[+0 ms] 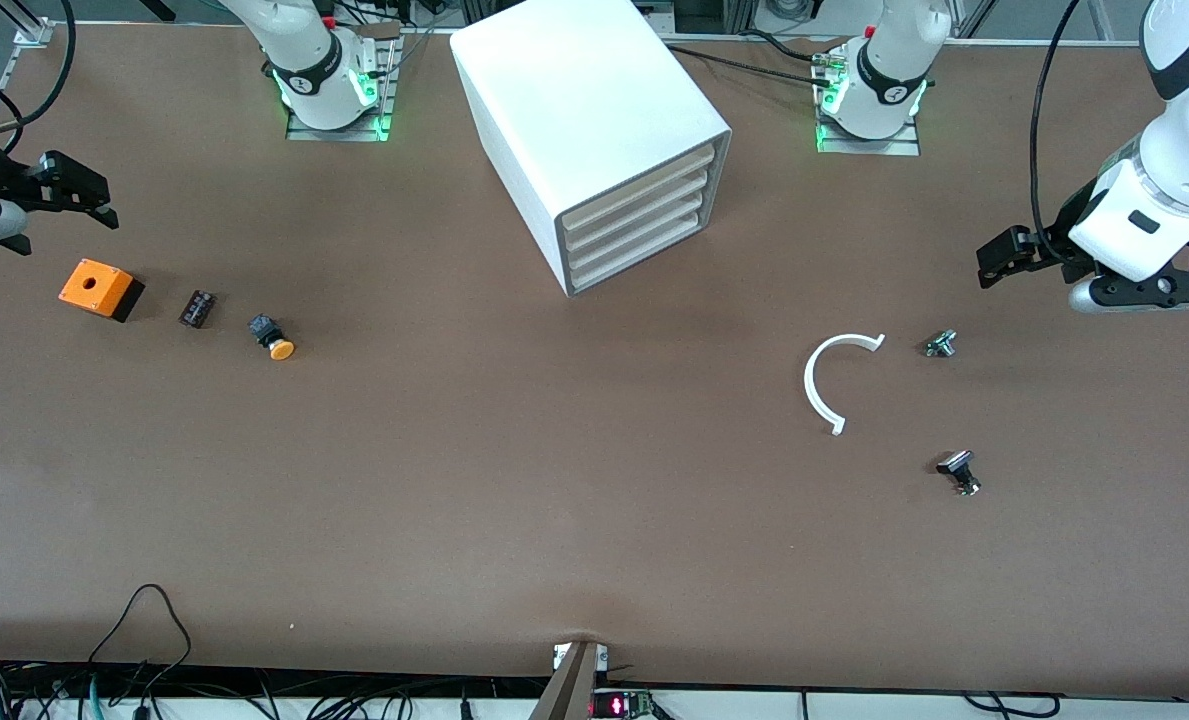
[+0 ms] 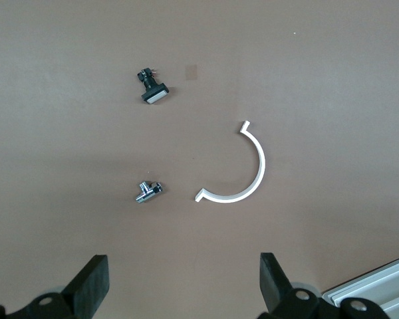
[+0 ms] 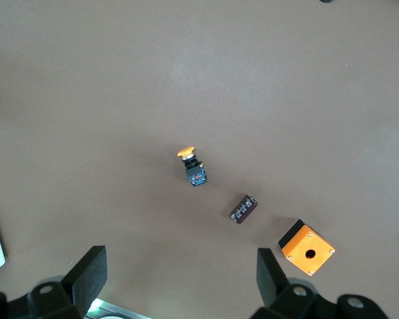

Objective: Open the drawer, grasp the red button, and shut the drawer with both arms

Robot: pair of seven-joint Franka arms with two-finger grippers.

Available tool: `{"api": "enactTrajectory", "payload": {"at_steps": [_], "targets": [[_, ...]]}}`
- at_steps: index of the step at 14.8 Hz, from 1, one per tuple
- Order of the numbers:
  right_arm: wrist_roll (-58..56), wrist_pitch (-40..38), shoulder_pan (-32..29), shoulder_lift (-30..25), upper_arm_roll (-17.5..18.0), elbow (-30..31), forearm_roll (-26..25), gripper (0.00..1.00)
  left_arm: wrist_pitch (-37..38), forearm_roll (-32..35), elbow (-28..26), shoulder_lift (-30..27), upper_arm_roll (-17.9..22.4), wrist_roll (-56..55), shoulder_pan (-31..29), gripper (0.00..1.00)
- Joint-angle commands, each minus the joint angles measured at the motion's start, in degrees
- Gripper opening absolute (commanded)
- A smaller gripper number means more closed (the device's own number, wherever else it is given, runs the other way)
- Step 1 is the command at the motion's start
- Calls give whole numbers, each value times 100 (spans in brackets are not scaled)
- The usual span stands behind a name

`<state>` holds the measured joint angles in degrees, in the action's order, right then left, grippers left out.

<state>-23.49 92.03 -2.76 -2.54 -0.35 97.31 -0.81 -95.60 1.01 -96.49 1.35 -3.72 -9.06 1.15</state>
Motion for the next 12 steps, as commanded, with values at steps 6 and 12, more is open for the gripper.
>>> {"api": "enactTrajectory", "payload": {"at_steps": [6, 12], "targets": [[11, -168, 4, -72, 149, 69, -86, 100, 156, 277, 332, 155, -15, -17, 0, 100], [46, -177, -23, -1, 96, 69, -51, 100, 165, 277, 332, 155, -15, -17, 0, 100]]}}
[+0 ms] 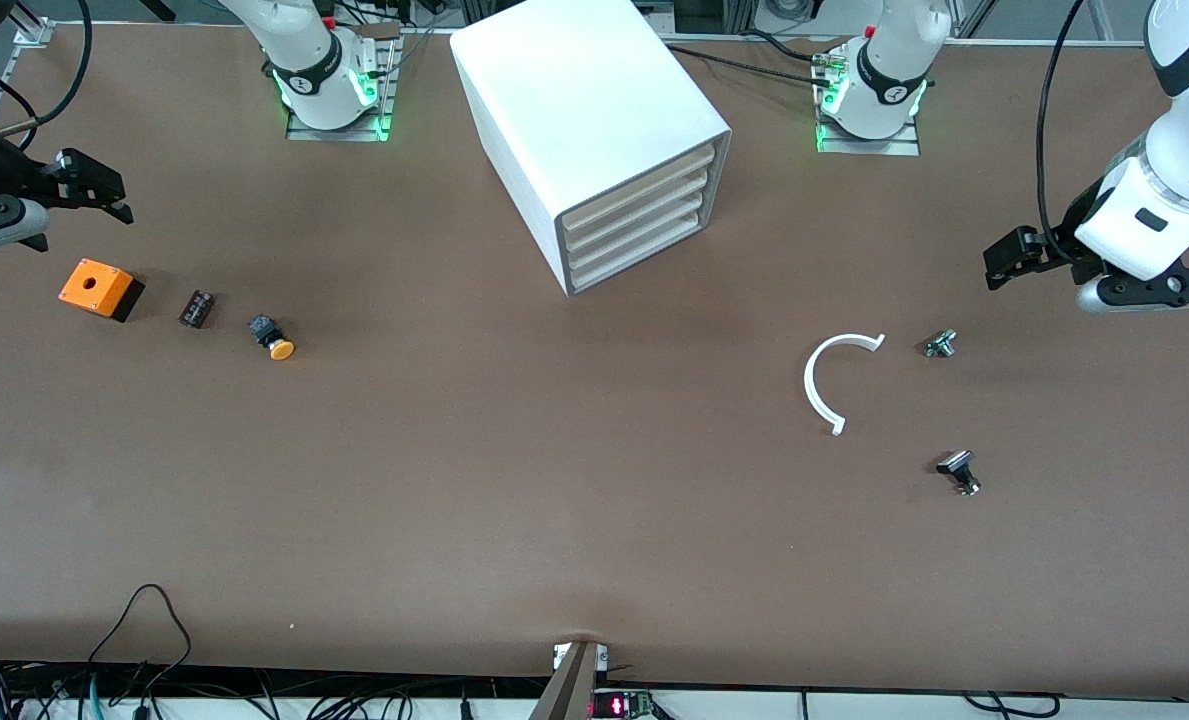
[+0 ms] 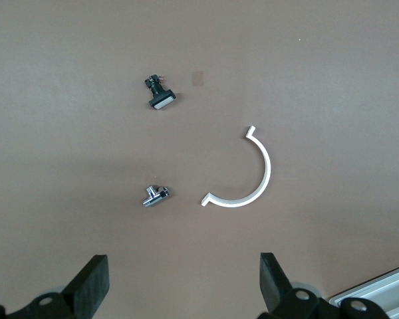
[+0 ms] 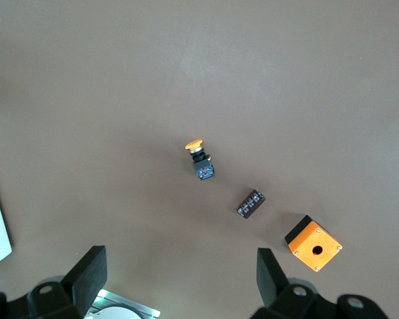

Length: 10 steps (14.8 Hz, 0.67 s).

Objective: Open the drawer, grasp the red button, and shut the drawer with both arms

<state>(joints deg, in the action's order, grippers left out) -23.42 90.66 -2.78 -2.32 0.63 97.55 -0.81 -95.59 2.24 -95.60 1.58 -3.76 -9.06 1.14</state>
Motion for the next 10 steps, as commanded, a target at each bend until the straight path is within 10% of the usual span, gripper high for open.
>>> {"api": "enactTrajectory", "payload": {"at_steps": [1, 10], "targets": [[39, -40, -21, -23, -1, 19, -59, 100, 164, 154, 243, 132, -11, -17, 9, 100], [31, 31, 5, 521, -10, -235, -68, 100, 173, 101, 235, 193, -37, -17, 9, 100]]}}
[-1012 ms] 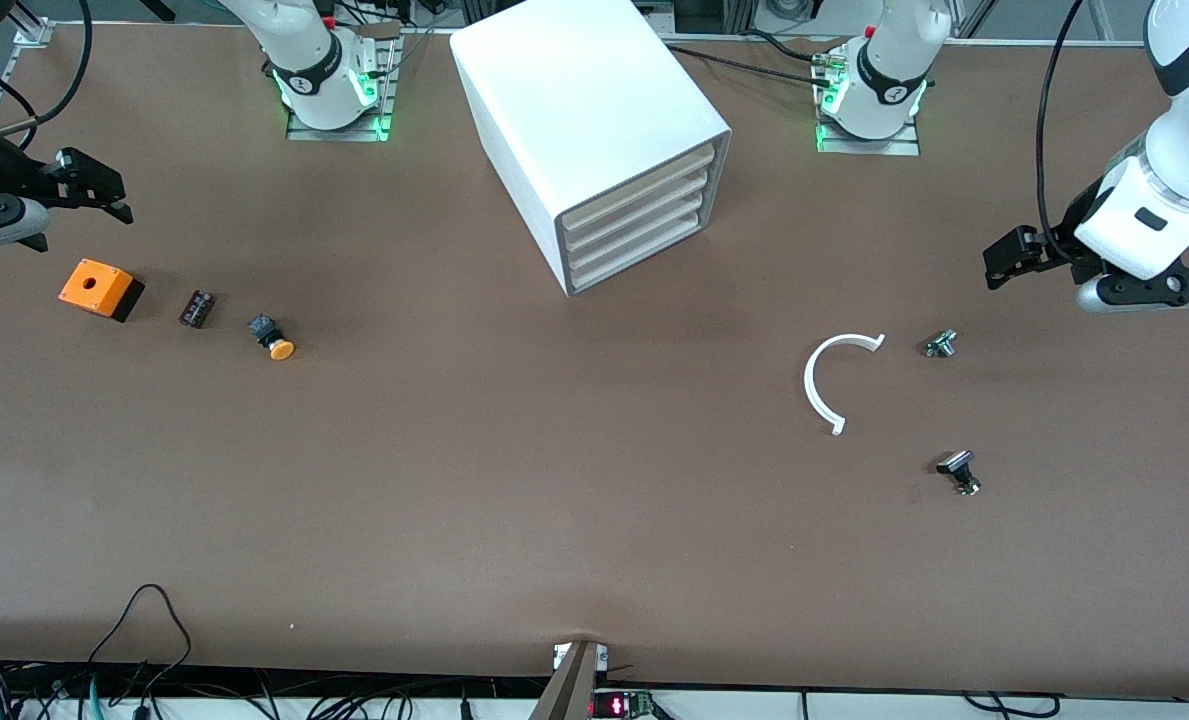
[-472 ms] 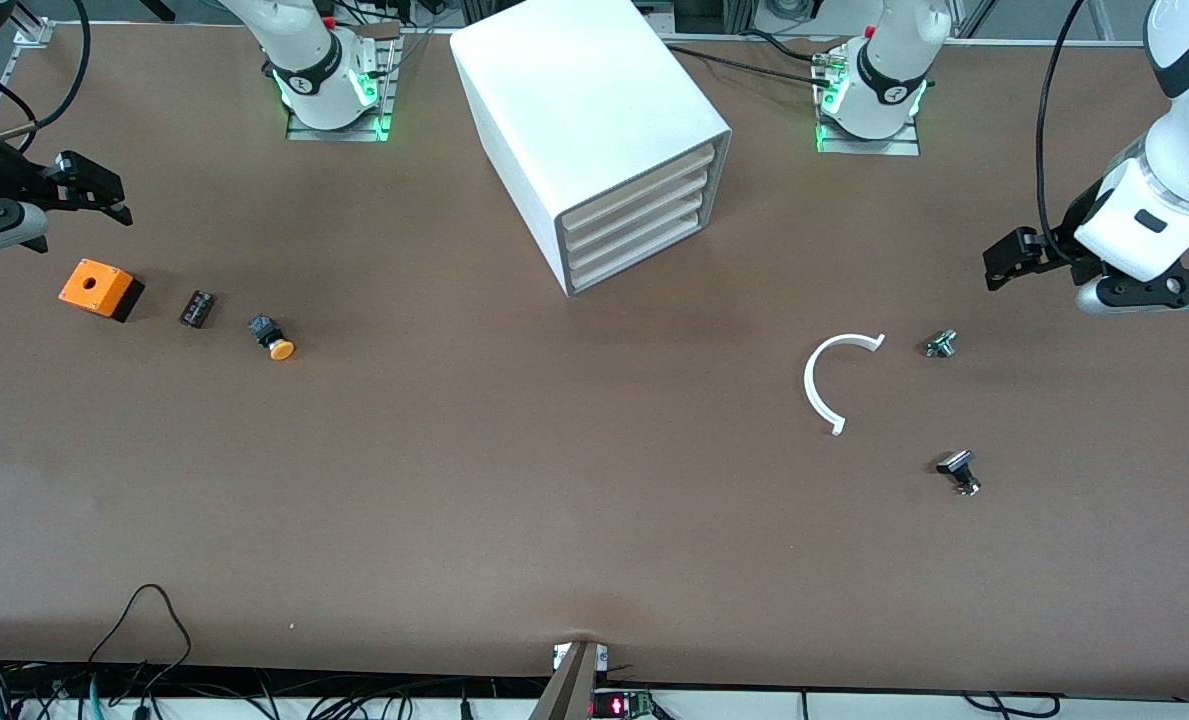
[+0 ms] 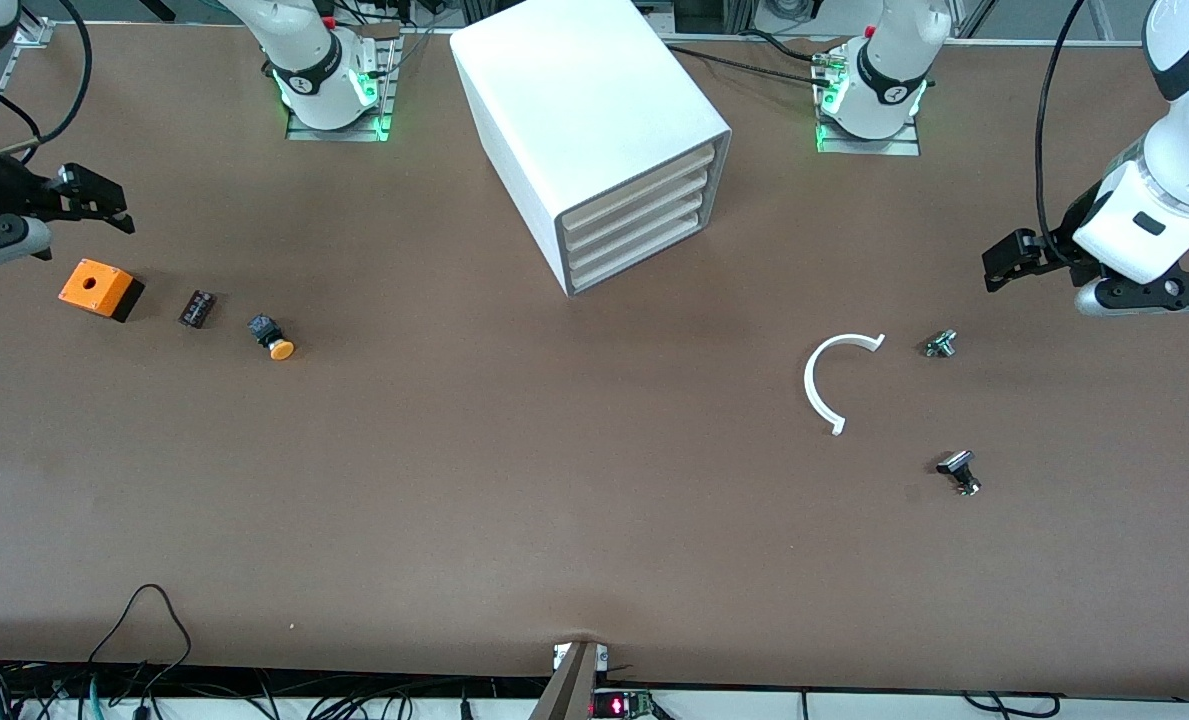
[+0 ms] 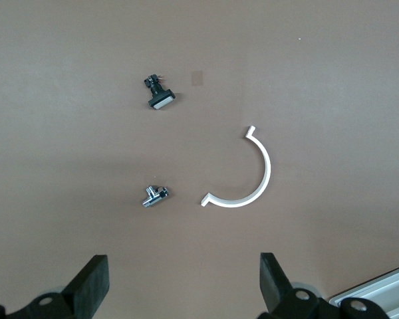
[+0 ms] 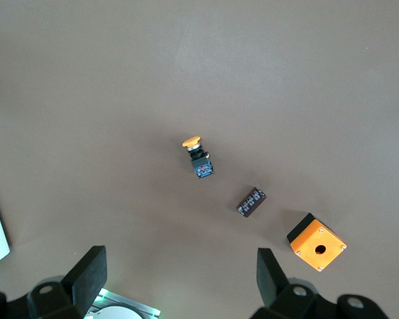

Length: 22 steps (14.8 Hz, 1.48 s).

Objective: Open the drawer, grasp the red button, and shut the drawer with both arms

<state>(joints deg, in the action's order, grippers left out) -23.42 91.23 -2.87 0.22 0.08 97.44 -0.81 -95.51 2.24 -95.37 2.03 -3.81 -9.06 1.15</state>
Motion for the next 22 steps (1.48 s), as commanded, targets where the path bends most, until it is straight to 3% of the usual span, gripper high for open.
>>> {"api": "enactTrajectory", "payload": {"at_steps": [1, 7, 11, 15, 19, 22], "targets": [[4, -43, 24, 346, 62, -243, -68, 100, 165, 101, 203, 157, -58, -26, 17, 100], [-32, -8, 24, 575, 80, -270, 11, 100, 322, 48, 168, 341, -67, -26, 88, 100], [-40, 9, 59, 654, 177, -340, 20, 100, 349, -496, 27, 543, -110, -17, 114, 100], [-119, -104, 68, 1075, 221, -1015, 20, 100, 297, -1890, -419, 903, -137, -8, 219, 100], [-207, -175, 50, 1120, 212, -1034, 177, 100, 86, -3061, -1026, 1228, -146, 9, 465, 100], [-452, -184, 41, 1173, 203, -1052, 99, 100, 86, -3878, -1448, 1597, -137, 929, 650, 100]]}}
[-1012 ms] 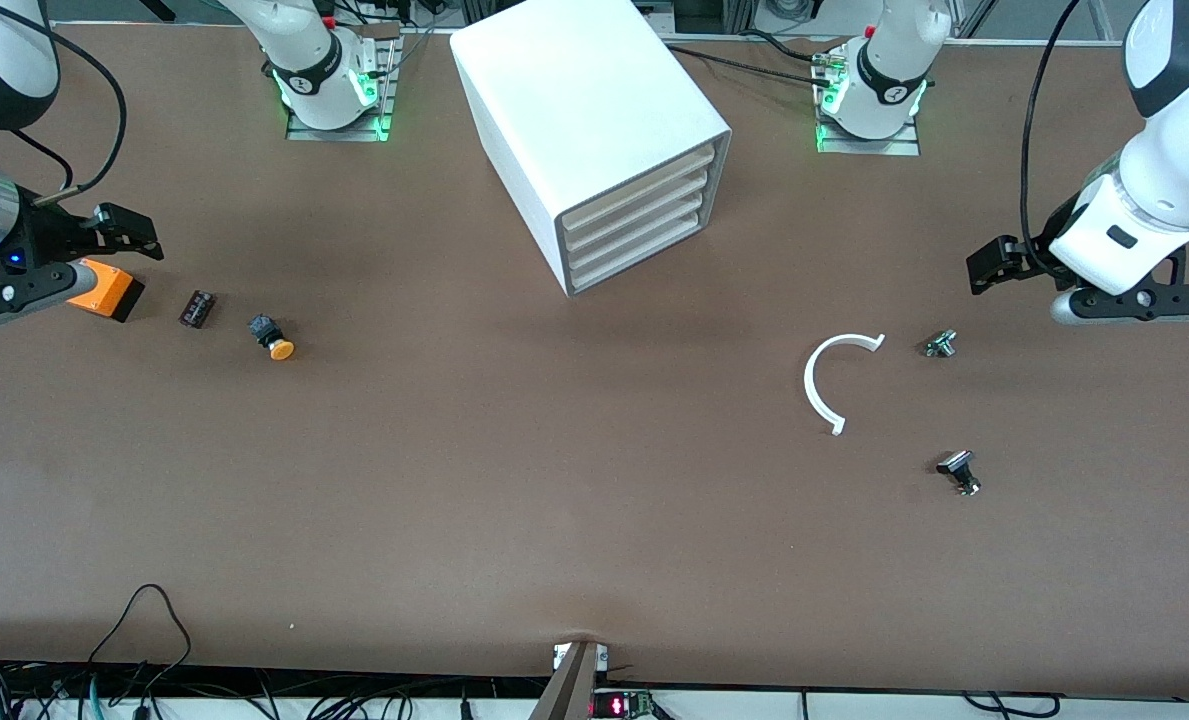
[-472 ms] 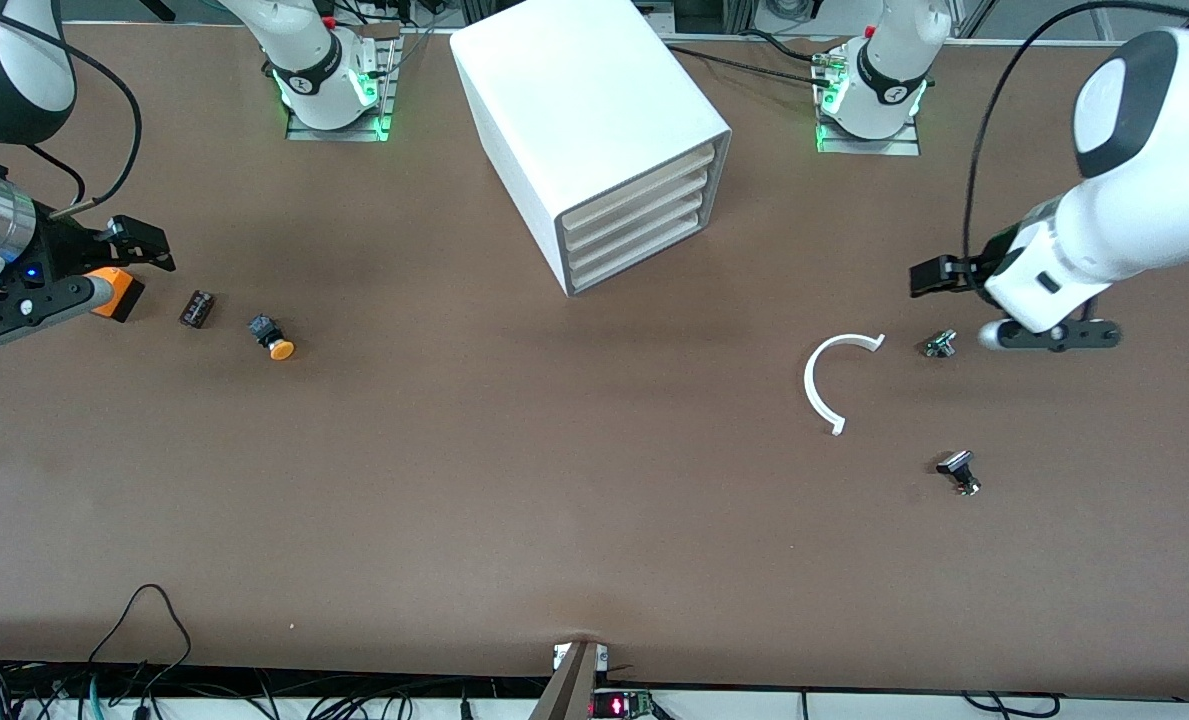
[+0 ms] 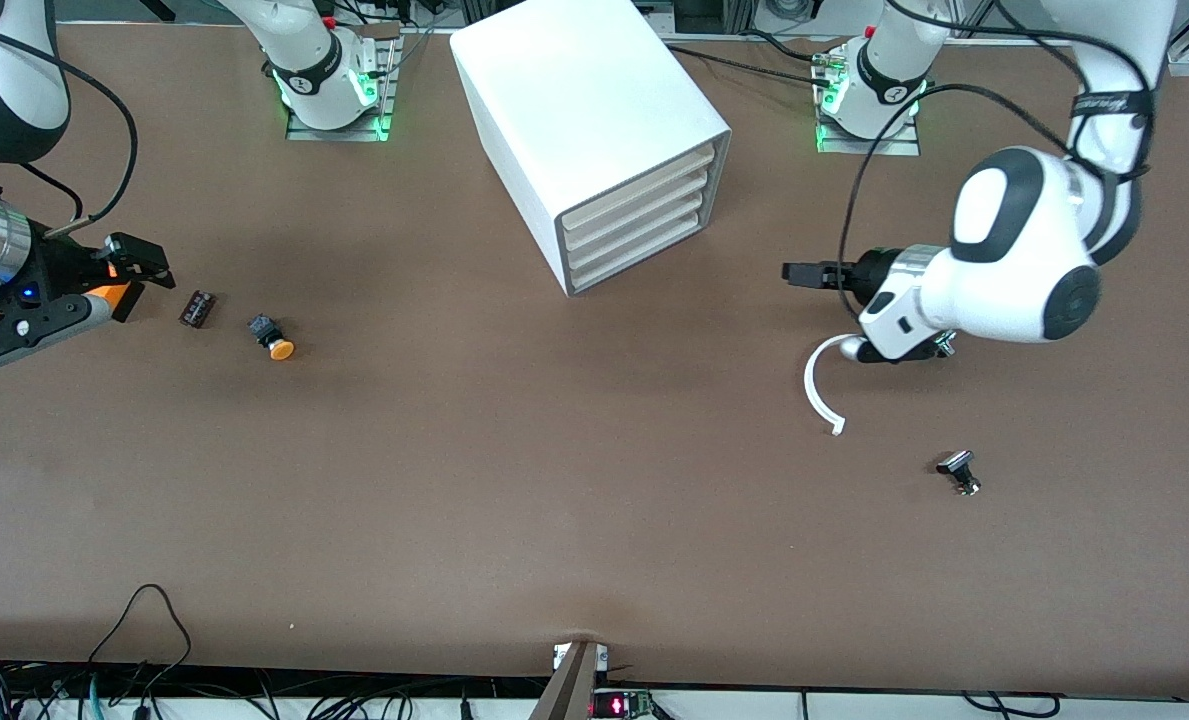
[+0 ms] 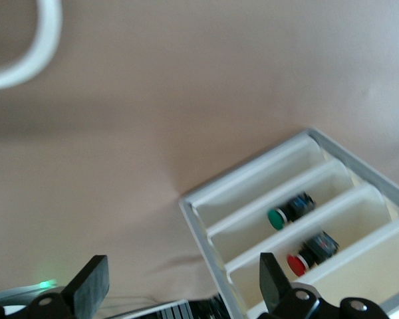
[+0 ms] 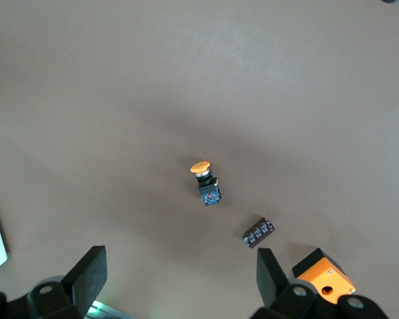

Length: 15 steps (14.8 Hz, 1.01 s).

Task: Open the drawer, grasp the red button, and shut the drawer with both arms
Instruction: 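Reach the left gripper to the drawer handle of the white cabinet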

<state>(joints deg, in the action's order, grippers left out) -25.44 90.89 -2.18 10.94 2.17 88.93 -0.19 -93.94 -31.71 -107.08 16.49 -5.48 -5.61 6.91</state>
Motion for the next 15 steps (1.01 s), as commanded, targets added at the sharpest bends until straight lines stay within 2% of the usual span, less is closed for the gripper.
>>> {"api": "enactTrajectory", "payload": {"at_steps": [1, 7, 9, 12, 15], "targets": [[-382, -150, -54, 110, -32, -192, 54, 100, -72, -781, -391, 310, 30, 875, 74, 100], [-524, -45, -116, 347, -50, -192, 204, 100, -63, -1986, -787, 882, 30, 2203, 530, 100], [-637, -36, -72, 356, -41, -201, 177, 100, -63, -2338, -1033, 909, 21, 2625, 654, 99], [-699, 236, 25, 409, -41, -192, 142, 100, -54, -2506, -1306, 918, -14, 3494, 680, 96], [-699, 245, 51, 400, -41, -192, 168, 100, -54, -2963, -1526, 909, -215, 3751, 680, 96]]}}
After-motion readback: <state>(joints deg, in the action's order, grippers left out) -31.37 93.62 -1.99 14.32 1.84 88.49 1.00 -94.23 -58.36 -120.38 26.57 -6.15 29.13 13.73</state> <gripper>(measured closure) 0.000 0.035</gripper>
